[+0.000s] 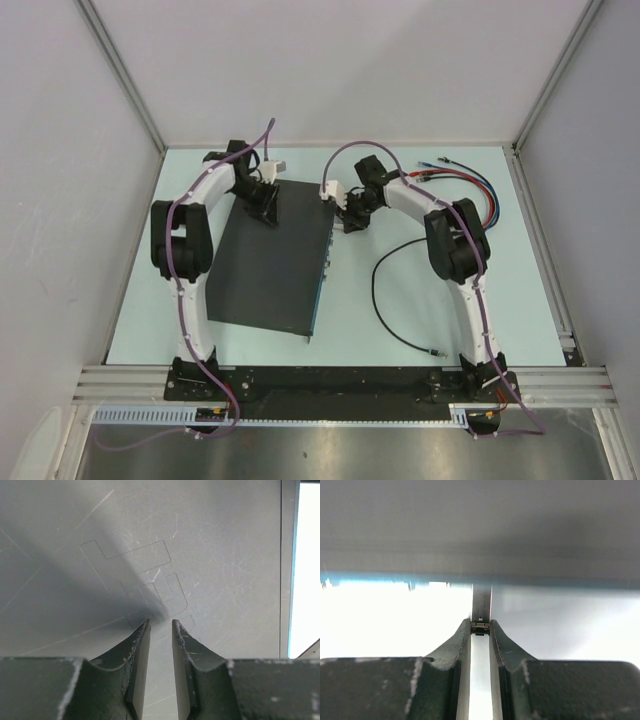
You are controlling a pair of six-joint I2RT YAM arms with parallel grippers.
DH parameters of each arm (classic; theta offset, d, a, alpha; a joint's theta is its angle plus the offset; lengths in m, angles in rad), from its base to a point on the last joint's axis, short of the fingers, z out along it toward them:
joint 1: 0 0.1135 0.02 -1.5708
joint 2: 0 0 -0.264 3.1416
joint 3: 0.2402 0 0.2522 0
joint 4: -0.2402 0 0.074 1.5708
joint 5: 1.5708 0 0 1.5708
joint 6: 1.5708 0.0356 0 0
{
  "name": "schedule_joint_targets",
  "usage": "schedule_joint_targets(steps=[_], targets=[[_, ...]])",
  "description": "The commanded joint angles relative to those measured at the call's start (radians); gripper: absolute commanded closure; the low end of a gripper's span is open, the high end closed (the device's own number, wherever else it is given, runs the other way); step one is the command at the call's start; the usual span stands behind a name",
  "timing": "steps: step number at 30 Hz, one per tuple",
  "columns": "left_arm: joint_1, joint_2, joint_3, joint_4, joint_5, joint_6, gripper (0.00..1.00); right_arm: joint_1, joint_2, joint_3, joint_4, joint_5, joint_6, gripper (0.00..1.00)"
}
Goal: Pull the plug from the switch port
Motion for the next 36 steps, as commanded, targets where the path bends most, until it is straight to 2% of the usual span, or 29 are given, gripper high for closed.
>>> schedule_joint_targets(steps=[1,6,9,11,13,15,16,18,21,22,28,36], targets=[[0.000,-0.020,-0.042,0.038,0.015,-0.020,0.70,-0.041,0.000,-0.031,-0.284,0.163,-0.095,1.00],[0.000,-0.006,-0.033,0.041,0.035,-0.031,0.70,-0.098,-0.055,-0.036,-0.238,0.051,0.001,1.00],[0.000,-0.005,-0.023,0.037,0.035,-0.023,0.69,-0.150,-0.109,-0.027,-0.191,-0.057,0.127,1.00],[0.000,0.004,-0.012,0.034,0.036,-0.022,0.69,-0.194,-0.159,-0.060,-0.138,-0.071,0.303,1.00],[-0.002,0.012,0.003,0.029,0.044,-0.025,0.69,-0.228,-0.198,-0.103,-0.043,-0.038,0.482,1.00],[0.000,0.023,0.013,0.031,0.050,-0.029,0.69,-0.263,-0.268,-0.187,0.023,0.022,0.558,1.00],[0.000,0.024,0.019,0.032,0.052,-0.037,0.68,-0.274,-0.291,-0.218,0.044,0.127,0.593,1.00],[-0.002,0.035,0.022,0.037,0.050,-0.039,0.68,-0.314,-0.328,-0.286,0.116,0.227,0.719,1.00],[-0.005,0.041,0.030,0.038,0.045,-0.043,0.68,-0.361,-0.307,-0.298,0.158,0.327,0.834,1.00],[-0.006,0.041,0.027,0.038,0.045,-0.043,0.68,-0.371,-0.301,-0.297,0.166,0.399,0.848,1.00],[-0.009,0.023,0.008,0.035,0.035,-0.036,0.68,-0.423,-0.203,-0.231,0.186,0.514,0.804,1.00],[-0.009,0.015,-0.009,0.040,0.027,-0.036,0.68,-0.527,-0.130,-0.172,0.212,0.541,0.660,1.00]])
